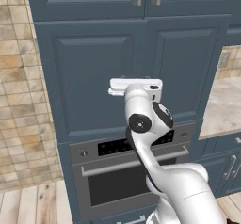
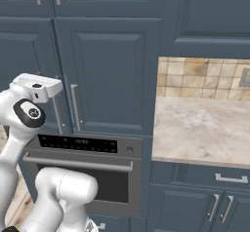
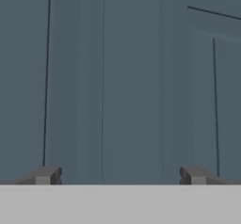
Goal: Close all open cabinet doors.
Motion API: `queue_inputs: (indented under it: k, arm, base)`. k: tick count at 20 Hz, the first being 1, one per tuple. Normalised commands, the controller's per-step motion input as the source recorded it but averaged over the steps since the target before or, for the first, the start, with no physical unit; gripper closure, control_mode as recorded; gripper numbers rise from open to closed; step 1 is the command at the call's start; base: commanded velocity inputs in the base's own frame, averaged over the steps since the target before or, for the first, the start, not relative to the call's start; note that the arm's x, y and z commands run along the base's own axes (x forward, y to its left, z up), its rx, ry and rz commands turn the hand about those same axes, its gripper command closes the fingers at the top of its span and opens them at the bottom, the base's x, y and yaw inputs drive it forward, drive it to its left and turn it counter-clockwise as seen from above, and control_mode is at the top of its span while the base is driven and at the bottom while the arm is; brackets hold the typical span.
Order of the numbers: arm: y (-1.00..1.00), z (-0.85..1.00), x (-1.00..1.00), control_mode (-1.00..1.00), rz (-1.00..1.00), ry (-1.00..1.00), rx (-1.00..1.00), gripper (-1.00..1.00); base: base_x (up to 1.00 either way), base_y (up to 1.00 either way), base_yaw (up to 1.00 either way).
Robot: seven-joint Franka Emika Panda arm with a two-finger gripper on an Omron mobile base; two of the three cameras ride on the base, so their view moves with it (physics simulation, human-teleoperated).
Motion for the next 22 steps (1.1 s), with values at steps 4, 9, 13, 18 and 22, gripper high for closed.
queue_inputs:
  k: [4,9,13,18,22]
  arm:
    - [-0.09,0.04,0.12,-1.0,0.04,0.0,0.01,-1.0]
    - [-0.07,0.0,0.09,-1.0,0.04,0.0,0.0,-1.0]
    - [-0.08,0.0,0.11,-1.0,0.05,0.02,0.01,-1.0]
    - [-0.09,0.0,0.2,-1.0,0.07,0.0,0.01,-1.0]
    - [-0.07,0.0,0.25,-1.0,0.07,0.0,0.01,-1.0]
  base:
    - [0.0,0.0,0.0]
    - [0.0,0.0,0.0]
    - [0.0,0.0,0.0]
    - [0.0,0.0,0.0]
    - [0.0,0.0,0.0]
